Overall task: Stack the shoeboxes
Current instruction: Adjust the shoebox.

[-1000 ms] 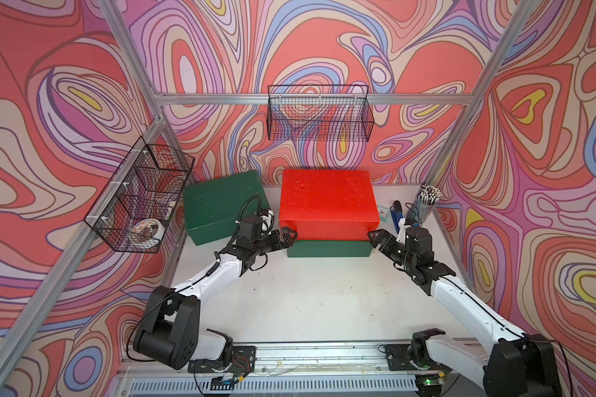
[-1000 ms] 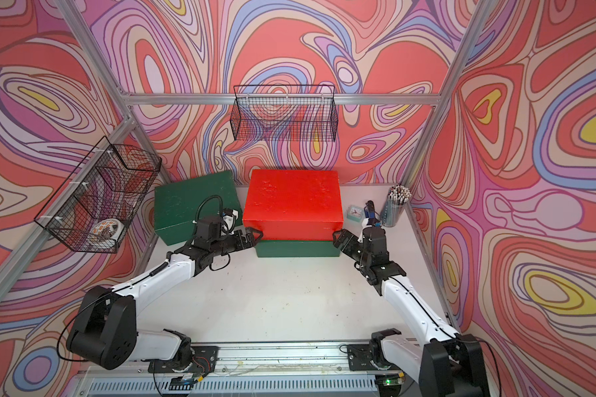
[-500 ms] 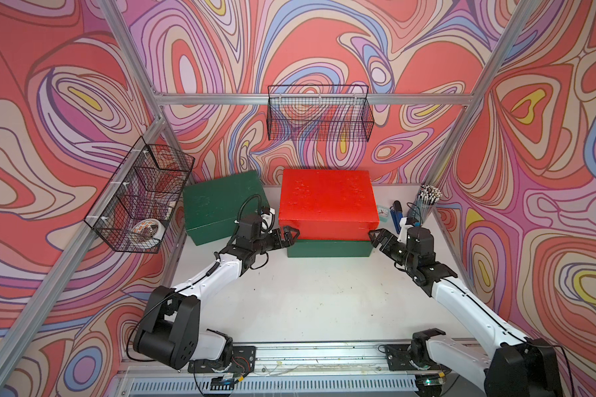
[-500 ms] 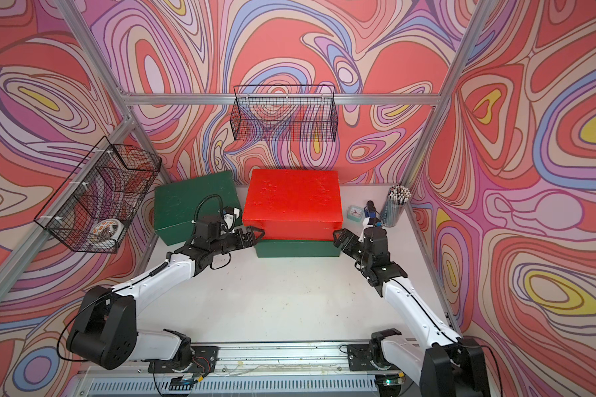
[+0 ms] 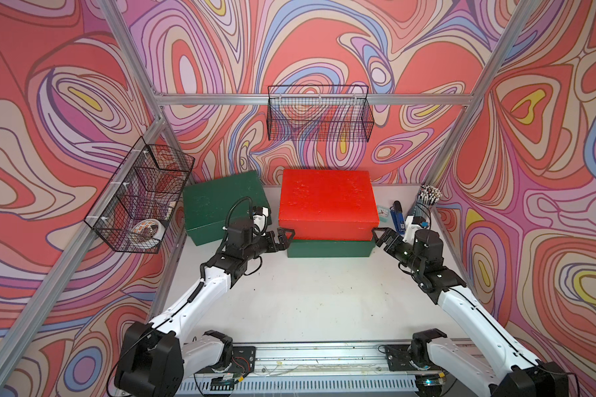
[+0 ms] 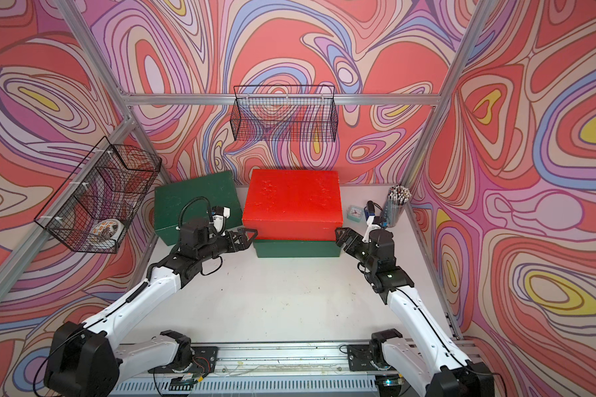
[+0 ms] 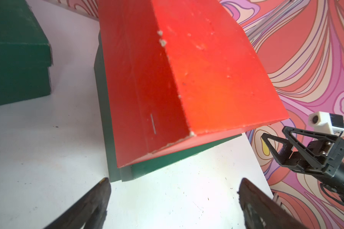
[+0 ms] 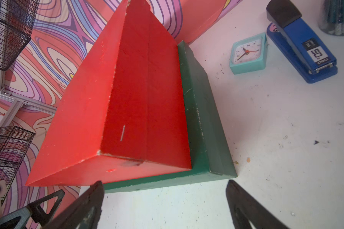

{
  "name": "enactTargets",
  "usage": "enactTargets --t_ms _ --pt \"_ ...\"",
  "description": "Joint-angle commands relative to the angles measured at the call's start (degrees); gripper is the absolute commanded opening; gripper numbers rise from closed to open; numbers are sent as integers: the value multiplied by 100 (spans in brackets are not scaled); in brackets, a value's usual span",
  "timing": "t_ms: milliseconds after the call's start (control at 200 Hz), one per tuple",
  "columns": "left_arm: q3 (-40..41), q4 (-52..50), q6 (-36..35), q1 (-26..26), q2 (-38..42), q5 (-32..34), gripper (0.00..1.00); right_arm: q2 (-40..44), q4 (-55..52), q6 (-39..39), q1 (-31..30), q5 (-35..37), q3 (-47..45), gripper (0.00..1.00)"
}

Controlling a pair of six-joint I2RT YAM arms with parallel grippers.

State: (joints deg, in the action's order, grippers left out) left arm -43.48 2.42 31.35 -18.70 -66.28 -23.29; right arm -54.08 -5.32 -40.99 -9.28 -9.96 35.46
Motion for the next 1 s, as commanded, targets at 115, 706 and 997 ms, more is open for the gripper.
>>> enactTargets --t_ms 115,706,997 --pt "-691 -498 -295 23 -178 304 100 -111 -30 81 31 -78 469 97" --pt "-1812 -83 159 5 -1588 -712 100 -1041 101 215 31 13 1220 97" --pt "-1768 49 251 -11 -1647 -844 100 -1100 128 190 31 2 1230 97"
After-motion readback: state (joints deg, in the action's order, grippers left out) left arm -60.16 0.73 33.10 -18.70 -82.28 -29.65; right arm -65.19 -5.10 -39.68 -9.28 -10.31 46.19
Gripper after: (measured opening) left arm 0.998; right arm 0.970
